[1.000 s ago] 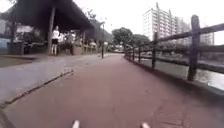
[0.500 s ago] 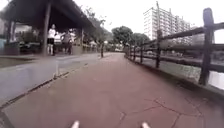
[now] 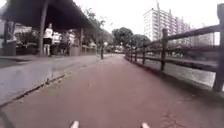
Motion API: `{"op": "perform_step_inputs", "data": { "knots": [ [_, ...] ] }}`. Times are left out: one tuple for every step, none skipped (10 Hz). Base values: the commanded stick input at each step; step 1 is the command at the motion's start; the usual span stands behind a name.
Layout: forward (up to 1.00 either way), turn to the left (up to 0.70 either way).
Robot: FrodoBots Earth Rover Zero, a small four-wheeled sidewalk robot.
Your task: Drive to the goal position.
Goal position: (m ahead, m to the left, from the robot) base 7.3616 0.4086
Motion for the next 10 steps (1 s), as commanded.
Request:
{"op": "perform_step_inputs", "data": {
  "knots": [
    [0.7, 0.0],
    [0.7, 0.0],
    [0.7, 0.0],
    [0.7, 0.0],
    [0.7, 0.0],
    [0.7, 0.0],
    [0.7, 0.0],
    [0.7, 0.0],
    [0.7, 0.0],
    [0.7, 0.0]
  ]
}}
